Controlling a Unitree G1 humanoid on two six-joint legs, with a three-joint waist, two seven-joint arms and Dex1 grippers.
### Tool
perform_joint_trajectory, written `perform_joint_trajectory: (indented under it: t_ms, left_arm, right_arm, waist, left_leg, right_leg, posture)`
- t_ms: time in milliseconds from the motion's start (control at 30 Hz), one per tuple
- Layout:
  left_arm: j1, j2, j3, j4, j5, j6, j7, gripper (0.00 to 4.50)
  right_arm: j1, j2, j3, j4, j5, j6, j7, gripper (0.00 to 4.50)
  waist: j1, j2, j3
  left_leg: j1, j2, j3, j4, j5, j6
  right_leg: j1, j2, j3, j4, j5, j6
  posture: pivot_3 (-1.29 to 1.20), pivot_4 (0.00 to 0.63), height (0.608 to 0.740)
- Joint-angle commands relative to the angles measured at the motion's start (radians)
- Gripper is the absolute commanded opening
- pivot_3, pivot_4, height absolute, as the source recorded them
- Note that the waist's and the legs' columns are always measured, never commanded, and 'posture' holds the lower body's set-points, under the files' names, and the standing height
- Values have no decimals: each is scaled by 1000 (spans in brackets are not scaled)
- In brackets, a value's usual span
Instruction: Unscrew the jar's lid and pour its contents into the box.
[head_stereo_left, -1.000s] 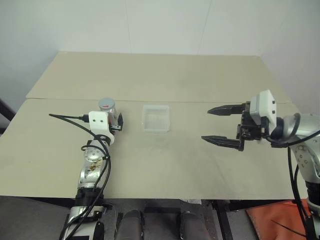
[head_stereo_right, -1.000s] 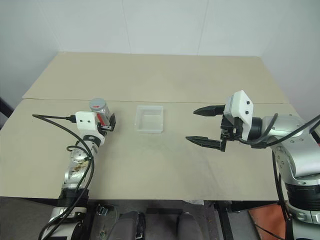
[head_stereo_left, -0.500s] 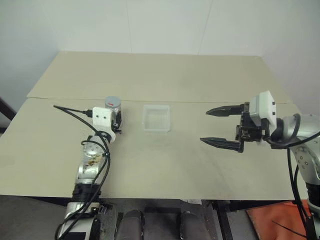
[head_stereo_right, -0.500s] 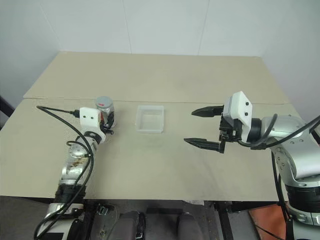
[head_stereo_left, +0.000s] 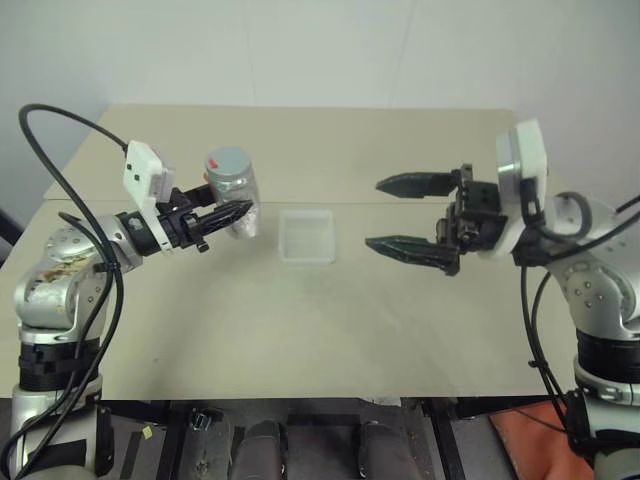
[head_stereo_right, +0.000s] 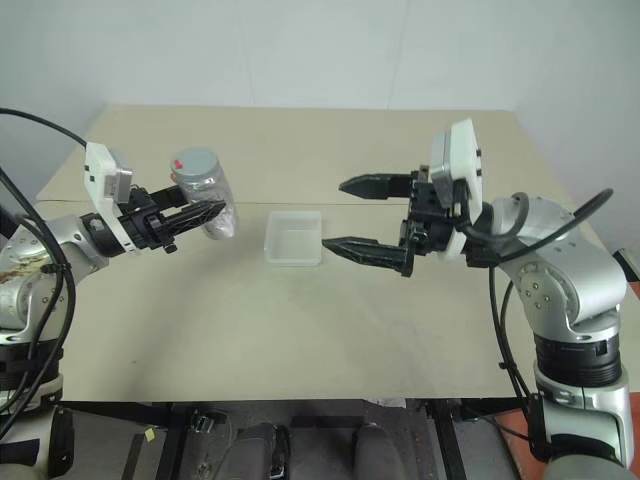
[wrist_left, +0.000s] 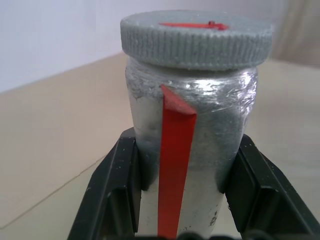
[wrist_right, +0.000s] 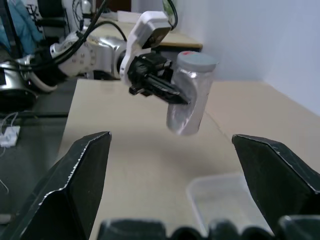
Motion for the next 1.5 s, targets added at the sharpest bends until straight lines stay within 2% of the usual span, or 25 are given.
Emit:
perform_joint_trajectory:
  t_ms: [33, 133, 300, 533, 900, 1000, 1100, 1133, 1400, 1500]
  left_arm:
    - [-70, -35, -64, -19, -58, 8, -85, 1885]
    - [-114, -92, -139, 20, -31, -17, -117, 1885]
    - [-179, -135, -215, 122, 16, -67, -185, 1885]
    - [-245, -165, -244, 215, 63, -118, -243, 1885]
    - [-239, -175, -248, 209, 90, -142, -279, 1885]
    - [-236, -176, -247, 205, 94, -145, -281, 1885]
    - [-233, -175, -249, 202, 98, -147, -284, 1885]
    - [-232, -175, -248, 201, 98, -149, -286, 1885]
    - [-214, -160, -250, 204, 116, -186, -317, 1885]
    - [-201, -158, -242, 216, 105, -218, -350, 1885]
  right_arm:
    - [-114, 59, 54, -1, 11, 99, -117, 4500]
    - [-205, 121, 106, 20, -17, 192, -234, 4500]
    - [-289, 193, 148, 60, -48, 269, -332, 4500]
    - [-313, 220, 155, 69, -68, 293, -355, 4500]
    - [-308, 250, 171, 96, -96, 298, -346, 4500]
    - [-302, 255, 179, 101, -107, 294, -347, 3878]
    - [-303, 258, 174, 106, -102, 295, -335, 2892]
    - [-303, 259, 174, 107, -102, 295, -332, 2766]
    - [-296, 270, 170, 107, -105, 265, -303, 2765]
    - [-280, 271, 166, 94, -80, 234, -235, 2765]
  waist:
    - [0, 0, 0]
    - [0, 0, 0]
    - [-4, 0, 0]
    - [-4, 0, 0]
    - [-5, 0, 0]
    - [-4, 0, 0]
    - [-5, 0, 0]
    - [-5, 0, 0]
    - [-6, 0, 0]
    - [-5, 0, 0]
  left_leg:
    - [0, 0, 1, 0, 0, 0]
    - [-1, 0, 2, 1, 0, 0]
    - [-5, 0, 3, 1, 0, 0]
    - [-16, -1, 4, 2, 1, 0]
    - [-17, 0, 4, 2, 1, 0]
    - [-17, 0, 4, 2, 1, 0]
    - [-17, 0, 4, 2, 1, 0]
    - [-17, 0, 4, 2, 1, 0]
    - [-17, 0, 4, 2, 1, 0]
    - [-17, 0, 4, 2, 1, 0]
  right_leg:
    - [0, 0, 0, 0, 0, 0]
    - [-1, 0, 0, 1, 0, 0]
    - [-4, 1, 0, 1, 0, 0]
    - [-18, 1, 0, 4, 0, 0]
    - [-18, 1, 0, 4, 0, 0]
    - [-18, 1, 0, 4, 0, 0]
    - [-18, 1, 0, 4, 0, 0]
    - [-18, 1, 0, 4, 0, 0]
    - [-18, 1, 0, 4, 0, 0]
    - [-18, 1, 0, 4, 0, 0]
  posture:
    - [0, 150, 740]
    - [0, 150, 740]
    - [0, 150, 740]
    - [0, 150, 740]
    - [0, 150, 740]
    - [0, 150, 740]
    - [0, 150, 740]
    - [0, 150, 740]
    - [0, 150, 740]
    - [0, 150, 740]
